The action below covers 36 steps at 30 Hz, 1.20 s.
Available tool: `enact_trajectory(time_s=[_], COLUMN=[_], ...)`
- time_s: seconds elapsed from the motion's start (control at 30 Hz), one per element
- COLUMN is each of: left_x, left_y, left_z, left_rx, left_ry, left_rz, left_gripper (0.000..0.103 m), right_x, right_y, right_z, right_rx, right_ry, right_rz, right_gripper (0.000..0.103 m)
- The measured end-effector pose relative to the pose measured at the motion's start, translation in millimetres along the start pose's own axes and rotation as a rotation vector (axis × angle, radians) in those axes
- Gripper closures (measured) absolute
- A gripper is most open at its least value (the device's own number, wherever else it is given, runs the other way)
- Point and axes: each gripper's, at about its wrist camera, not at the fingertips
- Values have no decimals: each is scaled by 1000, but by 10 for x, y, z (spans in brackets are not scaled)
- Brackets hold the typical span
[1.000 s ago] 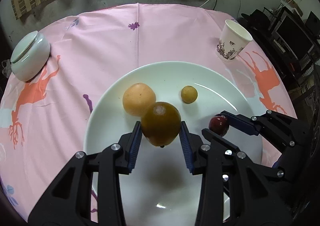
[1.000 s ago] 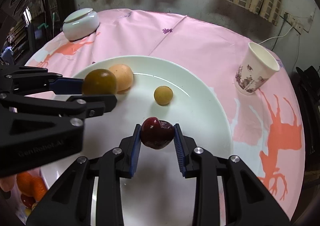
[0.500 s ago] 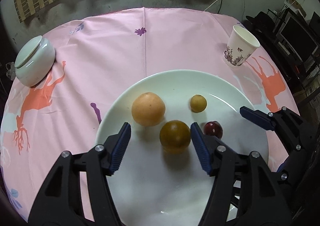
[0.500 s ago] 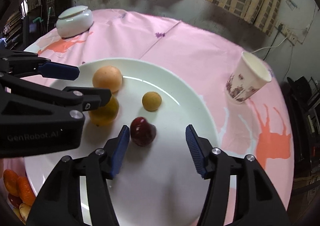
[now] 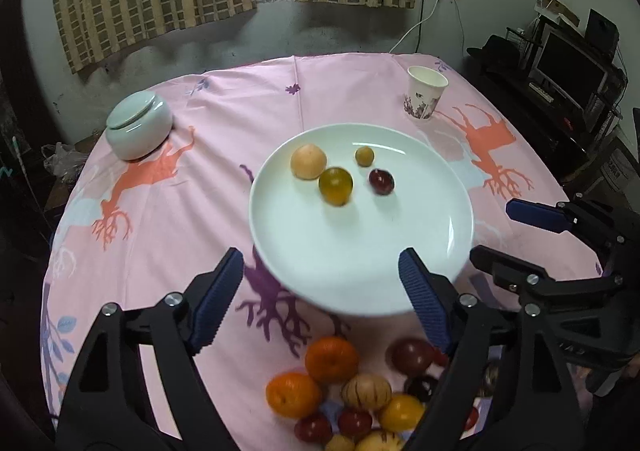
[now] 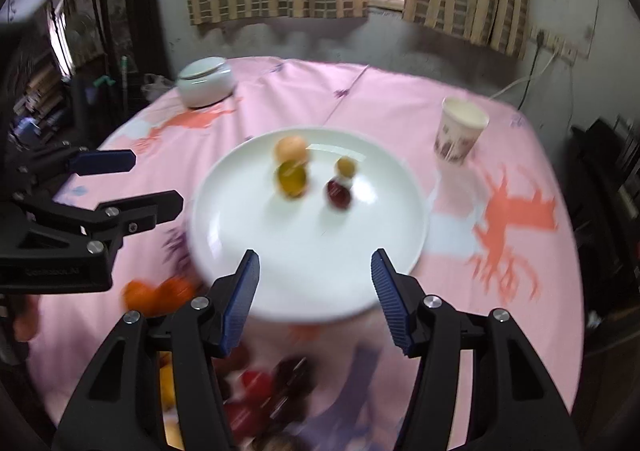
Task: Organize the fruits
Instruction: 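Withdraw both tools and move them back over the fruit cluster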
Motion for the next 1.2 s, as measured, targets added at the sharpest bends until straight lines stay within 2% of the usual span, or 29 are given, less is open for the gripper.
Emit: enact_trajectory(time_s=[0.07, 0.13, 0.27, 0.43, 0.53, 0.67, 1.2], left_x=[312, 608, 1238, 1721, 1816, 1831, 1830], left_y=[-186, -335, -569, -639, -632, -650, -617], left_z=[76, 125, 170, 84, 20, -27, -170], left_rx=[-16, -32, -16, -35, -47, -55, -60], left_ry=[12, 23, -9, -62, -77, -87, -124], left_rz=[1, 0, 14, 11, -3, 12, 14], left_gripper=[17, 13, 8, 6, 6, 5, 5], right_x=[225, 491, 995, 1458, 1527, 1509, 1451], right_y=[-212, -434, -715, -736, -628, -518, 7], right_z=[-73, -155, -304, -390, -364, -295, -256], right_rx=[-34, -28, -10, 40, 84, 149, 134], right_ry=[7, 7, 31, 102, 122, 128, 128], right_rz=[-9, 0, 7, -30, -64, -68, -170], right_gripper=[44, 44, 43, 43, 43, 43, 43])
Point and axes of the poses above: each gripper's, at about its wrist camera, not at the fingertips, and y roughly the way its jaws point, z to its right, x to its underside, and after that the axes turned 12 degrees about x, right-handed
